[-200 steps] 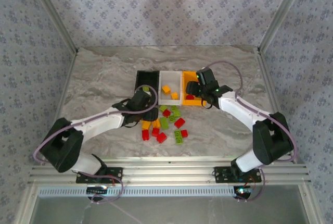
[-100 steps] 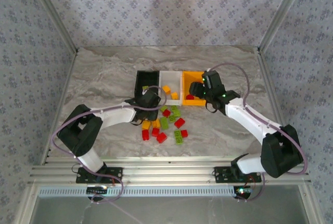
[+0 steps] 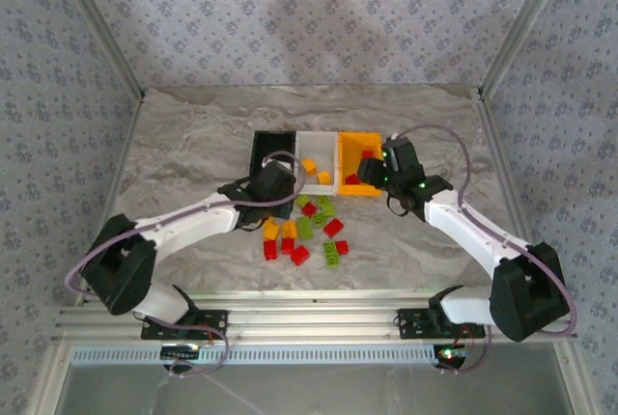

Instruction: Sort the legos into containers by color

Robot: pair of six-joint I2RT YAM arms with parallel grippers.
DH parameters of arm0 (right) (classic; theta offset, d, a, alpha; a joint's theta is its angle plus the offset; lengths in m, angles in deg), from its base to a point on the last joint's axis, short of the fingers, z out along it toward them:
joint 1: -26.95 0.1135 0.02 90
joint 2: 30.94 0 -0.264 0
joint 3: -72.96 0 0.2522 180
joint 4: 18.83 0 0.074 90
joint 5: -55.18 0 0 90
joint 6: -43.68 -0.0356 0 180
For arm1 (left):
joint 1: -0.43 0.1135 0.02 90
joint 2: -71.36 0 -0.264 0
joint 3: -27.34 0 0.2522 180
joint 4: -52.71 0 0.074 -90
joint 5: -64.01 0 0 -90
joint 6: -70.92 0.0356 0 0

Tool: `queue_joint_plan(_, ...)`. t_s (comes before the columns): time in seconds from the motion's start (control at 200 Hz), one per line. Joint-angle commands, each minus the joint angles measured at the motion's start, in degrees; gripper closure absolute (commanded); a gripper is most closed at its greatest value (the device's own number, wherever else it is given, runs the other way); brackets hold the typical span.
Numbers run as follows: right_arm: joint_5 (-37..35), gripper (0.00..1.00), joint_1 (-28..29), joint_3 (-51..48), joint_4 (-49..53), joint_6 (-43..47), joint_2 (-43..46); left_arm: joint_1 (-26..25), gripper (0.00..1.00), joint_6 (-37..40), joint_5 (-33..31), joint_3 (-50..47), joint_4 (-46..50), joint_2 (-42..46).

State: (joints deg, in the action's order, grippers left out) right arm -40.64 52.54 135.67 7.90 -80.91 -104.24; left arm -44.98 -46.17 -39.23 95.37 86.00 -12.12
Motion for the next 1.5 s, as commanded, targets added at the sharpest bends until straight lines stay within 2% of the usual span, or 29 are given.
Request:
queue_joint_plan(0.0, -0.6, 0.38, -0.1, -3.0, -0.8, -2.5, 2.7, -0.4, 0.68, 0.1, 0.5, 6.9, 0.9, 0.9)
queue_joint_plan(0.11, -0.5, 0.38, 0.1, -5.1, -0.9, -2.9, 3.8, 0.0, 0.69, 1.5, 1.2, 15.1, 1.3, -5.2)
queue_joint_plan(0.29, -0.8, 0.38, 0.3, -7.4, 0.3, -3.3, 5.8, 1.8, 0.71, 3.3, 0.4, 30.2, 3.9, -20.2)
queue_joint_plan(0.485, -1.0, 0.38, 0.5, -8.9, 1.5, -3.2, 9.2, 3.4, 0.70, 3.3, -0.3, 41.4, 7.3, -31.4)
queue_joint_plan(0.575, -0.9, 0.38, 0.7, -9.5, 1.5, -3.6, 10.3, 3.5, 0.63, 3.4, -0.6, 44.0, 8.6, -34.3)
queue_joint_plan(0.665, -0.5, 0.37, 0.8, -9.7, 1.5, -3.5, 11.1, 3.5, 0.50, 3.3, -0.8, 45.5, 8.8, -35.2)
queue_joint_plan(0.725, -0.4, 0.37, 0.7, -9.5, 1.8, -3.5, 11.6, 3.5, 0.45, 3.1, -0.4, 46.2, 9.0, -34.9)
queue_joint_plan(0.844, 0.3, 0.37, 0.7, -9.2, 1.9, -3.9, 12.6, 3.3, 0.37, 2.4, 0.9, 45.8, 9.1, -32.1)
queue_joint_plan(0.939, 1.3, 0.36, 0.7, -9.0, 1.6, -3.9, 13.1, 2.8, 0.33, 1.6, 2.3, 41.6, 7.6, -27.0)
queue_joint_plan(1.184, 2.2, 0.36, 1.3, -9.3, 1.2, -3.8, 12.9, -0.1, 0.26, -2.2, 5.4, 18.2, 2.3, -5.9)
queue_joint_plan(1.329, 2.1, 0.36, 1.8, -10.2, 0.1, -3.9, 12.0, -3.1, 0.23, -4.1, 5.8, 5.6, 6.0, 5.7)
queue_joint_plan(1.494, 1.7, 0.36, 2.1, -10.5, -0.7, -3.7, 10.3, -4.9, 0.20, -9.6, 8.1, -7.4, 11.1, 16.6)
